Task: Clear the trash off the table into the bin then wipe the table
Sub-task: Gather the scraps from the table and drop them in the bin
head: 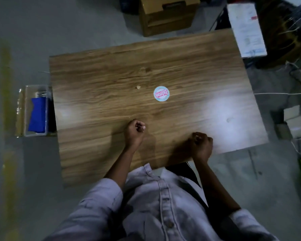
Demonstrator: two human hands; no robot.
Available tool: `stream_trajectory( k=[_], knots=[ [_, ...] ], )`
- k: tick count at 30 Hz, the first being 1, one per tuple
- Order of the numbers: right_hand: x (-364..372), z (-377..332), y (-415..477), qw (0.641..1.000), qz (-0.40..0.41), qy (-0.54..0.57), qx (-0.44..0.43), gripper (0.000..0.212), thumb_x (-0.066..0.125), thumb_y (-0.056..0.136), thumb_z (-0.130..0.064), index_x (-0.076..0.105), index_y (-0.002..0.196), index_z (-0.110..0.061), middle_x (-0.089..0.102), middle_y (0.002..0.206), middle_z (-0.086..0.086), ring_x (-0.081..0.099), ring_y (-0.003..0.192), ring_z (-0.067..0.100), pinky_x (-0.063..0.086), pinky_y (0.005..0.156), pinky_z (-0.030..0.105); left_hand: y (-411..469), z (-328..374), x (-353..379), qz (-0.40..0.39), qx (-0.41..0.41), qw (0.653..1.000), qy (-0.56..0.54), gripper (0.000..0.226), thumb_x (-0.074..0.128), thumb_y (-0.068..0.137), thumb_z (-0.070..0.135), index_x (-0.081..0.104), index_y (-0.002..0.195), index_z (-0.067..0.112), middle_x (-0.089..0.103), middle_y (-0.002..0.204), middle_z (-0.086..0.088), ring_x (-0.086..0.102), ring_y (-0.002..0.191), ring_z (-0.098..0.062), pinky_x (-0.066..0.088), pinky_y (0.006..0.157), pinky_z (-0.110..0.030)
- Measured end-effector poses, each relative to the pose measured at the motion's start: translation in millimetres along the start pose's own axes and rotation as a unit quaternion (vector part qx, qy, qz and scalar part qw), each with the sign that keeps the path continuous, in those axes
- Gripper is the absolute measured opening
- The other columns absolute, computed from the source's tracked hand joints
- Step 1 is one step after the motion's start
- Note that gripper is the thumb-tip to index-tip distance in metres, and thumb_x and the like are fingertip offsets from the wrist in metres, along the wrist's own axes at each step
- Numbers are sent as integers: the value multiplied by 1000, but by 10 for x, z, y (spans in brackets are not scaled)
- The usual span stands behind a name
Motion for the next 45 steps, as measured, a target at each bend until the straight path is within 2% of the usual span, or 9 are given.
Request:
stream_trajectory(
  k=[6, 10, 13, 19, 22, 25, 33, 39, 45],
  knots=[
    [670, -711, -185, 979, -86, 13, -182, 22, 73, 81, -3, 75, 102, -12, 62, 103, 12, 65, 92, 35, 55, 85, 45, 64, 170, -15, -27, 2, 1000, -9, 29, 64, 81, -11, 68, 84, 18, 63, 69, 7, 57, 60, 0, 48, 65, -22],
    [863, -1379, -70, 952, -98, 37, -289, 37, 87, 75, -12, 74, 110, -8, 69, 106, 9, 63, 99, 19, 52, 93, 26, 142, 203, -125, -2, -5, 1000, -25, 28, 66, 82, -9, 67, 83, 19, 62, 67, 7, 57, 61, -9, 51, 69, -29],
    [936, -1387, 108, 964, 16, -42, -261, 64, 63, 93, -36, 53, 139, 8, 51, 143, 32, 45, 136, 47, 37, 115, 51, 204, 204, -245, 22, -16, 999, -36, 31, 68, 83, -7, 66, 79, 24, 63, 68, 7, 59, 63, -12, 54, 71, -33],
    [1457, -1409, 38, 955, -123, -155, -220, 93, 27, 93, -67, 17, 161, -5, 6, 170, 15, -8, 155, 40, -16, 117, 60, 427, 145, -454, 48, -54, 997, -27, 36, 70, 83, -5, 63, 76, 30, 66, 73, 4, 66, 72, -20, 59, 75, -41],
    [1382, -1904, 93, 920, -140, -50, -362, 58, 46, 97, -48, 61, 136, -7, 53, 148, 18, 37, 144, 38, 23, 120, 47, 616, 255, -587, 69, -65, 995, -30, 28, 72, 82, -5, 66, 78, 22, 65, 69, 6, 66, 72, -20, 58, 73, -36],
    [1292, -2503, 202, 907, -123, 38, -401, 39, 54, 93, -37, 74, 88, -5, 74, 90, 16, 68, 89, 39, 49, 82, 37, 800, 403, -693, 89, -80, 992, -39, 17, 73, 82, -4, 72, 86, 12, 69, 73, -3, 63, 65, -15, 56, 68, -28],
    [2378, -2687, 595, 833, -221, -336, -380, 56, 48, 64, -44, 71, 109, -20, 66, 121, 7, 50, 120, 32, 41, 102, 43, 954, 587, -726, 86, -99, 991, -39, 15, 72, 84, -3, 76, 94, 7, 73, 86, -7, 61, 73, -11, 48, 64, -9],
    [1962, -2715, 194, 833, -255, -288, -398, 32, 61, 89, -29, 71, 106, -6, 62, 121, 23, 50, 124, 40, 45, 104, 46, 843, 444, -624, 72, -164, 983, -41, 17, 72, 84, 2, 72, 91, 16, 72, 91, -5, 60, 81, -13, 43, 67, -18],
    [1459, -2846, 202, 943, -218, -61, -245, 18, 73, 88, -19, 80, 101, -11, 77, 102, 13, 70, 99, 28, 45, 79, 28, 759, 619, -505, 71, -166, 973, -143, 24, 63, 86, -8, 76, 98, 8, 71, 86, -2, 66, 80, -13, 51, 71, -21]
  ],
)
Point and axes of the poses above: each hand's wrist, its own y-axis towards the middle knuckle, its own x-axis out of the palm, z = x × y, the point moved 7 cm from there along y, towards the middle knuckle
